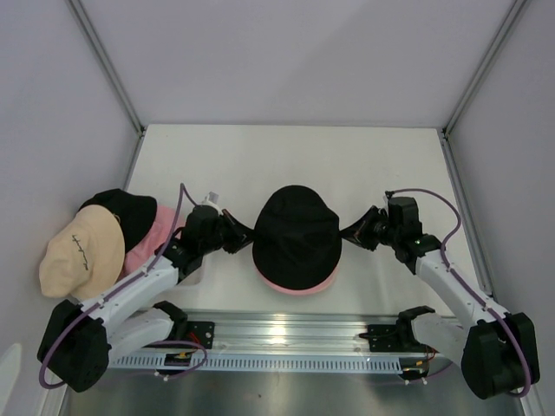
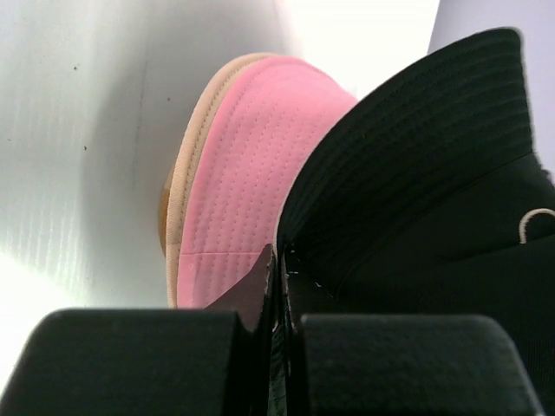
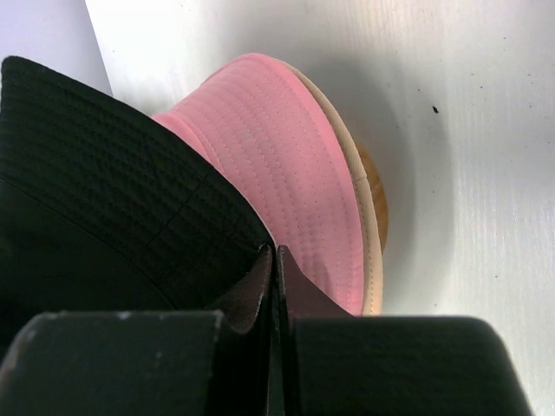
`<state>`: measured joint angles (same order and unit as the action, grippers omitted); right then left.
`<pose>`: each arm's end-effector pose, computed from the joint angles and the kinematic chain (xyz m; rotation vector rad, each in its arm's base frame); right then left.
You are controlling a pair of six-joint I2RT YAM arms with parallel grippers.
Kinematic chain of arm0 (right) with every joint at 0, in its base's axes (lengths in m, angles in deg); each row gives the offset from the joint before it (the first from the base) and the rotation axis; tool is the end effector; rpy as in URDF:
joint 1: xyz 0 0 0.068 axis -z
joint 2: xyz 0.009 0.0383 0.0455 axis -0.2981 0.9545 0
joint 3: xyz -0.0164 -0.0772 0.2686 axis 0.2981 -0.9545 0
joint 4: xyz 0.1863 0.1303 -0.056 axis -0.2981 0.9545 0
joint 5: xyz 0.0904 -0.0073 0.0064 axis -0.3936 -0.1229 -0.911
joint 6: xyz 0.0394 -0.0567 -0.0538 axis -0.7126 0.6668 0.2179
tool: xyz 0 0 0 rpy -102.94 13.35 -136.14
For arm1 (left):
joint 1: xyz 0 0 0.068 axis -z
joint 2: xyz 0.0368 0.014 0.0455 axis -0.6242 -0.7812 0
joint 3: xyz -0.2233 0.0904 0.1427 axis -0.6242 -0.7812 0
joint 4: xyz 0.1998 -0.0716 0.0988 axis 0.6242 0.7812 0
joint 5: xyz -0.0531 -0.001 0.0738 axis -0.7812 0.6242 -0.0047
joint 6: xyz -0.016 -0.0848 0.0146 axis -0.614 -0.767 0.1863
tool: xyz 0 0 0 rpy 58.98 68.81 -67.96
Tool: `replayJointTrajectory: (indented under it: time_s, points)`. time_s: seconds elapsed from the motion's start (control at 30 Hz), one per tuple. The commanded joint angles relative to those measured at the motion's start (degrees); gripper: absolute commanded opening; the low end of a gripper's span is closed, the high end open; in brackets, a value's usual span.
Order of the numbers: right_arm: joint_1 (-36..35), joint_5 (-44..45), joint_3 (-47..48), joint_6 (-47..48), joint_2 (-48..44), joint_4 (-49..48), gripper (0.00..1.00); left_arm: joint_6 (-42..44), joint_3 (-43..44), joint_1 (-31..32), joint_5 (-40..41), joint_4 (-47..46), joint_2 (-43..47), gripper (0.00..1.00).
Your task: Stack the hats
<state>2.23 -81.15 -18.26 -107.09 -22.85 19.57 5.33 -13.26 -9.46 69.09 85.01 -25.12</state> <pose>0.1977 0.0849 0.2154 0.5377 2.3618 1.0394 0.1821 -0.1174 0.2114 -0.6522 2.2833 -1.0944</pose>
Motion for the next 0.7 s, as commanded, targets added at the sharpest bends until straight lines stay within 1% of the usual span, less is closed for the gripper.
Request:
replayJointTrajectory:
  time_s: [0.0,0.2,0.33,0.43,0.47,0.57,0.6,0.63,0.67]
  points:
    - [-0.1,6.4,-3.4,6.0,2.6,7.8,0.0,2.4,-1.5,2.0,8.1,13.1,-3.4,0.01]
    - [-2.4,8.7,-2.6,9.5,5.5,11.2,0.0,1.4,-3.6,2.9,9.6,16.9,-2.1,0.01]
    - [-3.5,9.7,-2.8,10.9,5.8,13.3,0.0,2.2,-6.2,3.2,9.9,19.1,2.9,0.01]
    - [-3.8,10.2,-2.5,11.8,3.8,14.6,0.0,5.8,-7.8,3.2,9.9,18.2,5.5,0.01]
    - [-3.8,10.1,-2.2,12.2,3.3,14.8,0.0,8.4,-8.4,3.1,9.7,17.6,7.2,0.01]
    - [-3.9,9.5,-0.4,12.9,0.7,16.8,0.0,12.8,-8.0,3.1,8.1,15.4,10.2,0.01]
    - [-3.8,9.4,0.2,13.4,-0.5,17.7,0.0,13.5,-7.7,3.2,8.1,15.1,10.9,0.02]
    - [-3.8,9.6,1.4,13.6,-1.2,18.3,0.0,15.2,-7.5,3.2,8.1,14.8,11.4,0.05]
    - [-3.9,9.8,1.9,13.9,-1.9,18.7,0.0,16.1,-6.2,3.1,8.2,14.7,12.4,0.12]
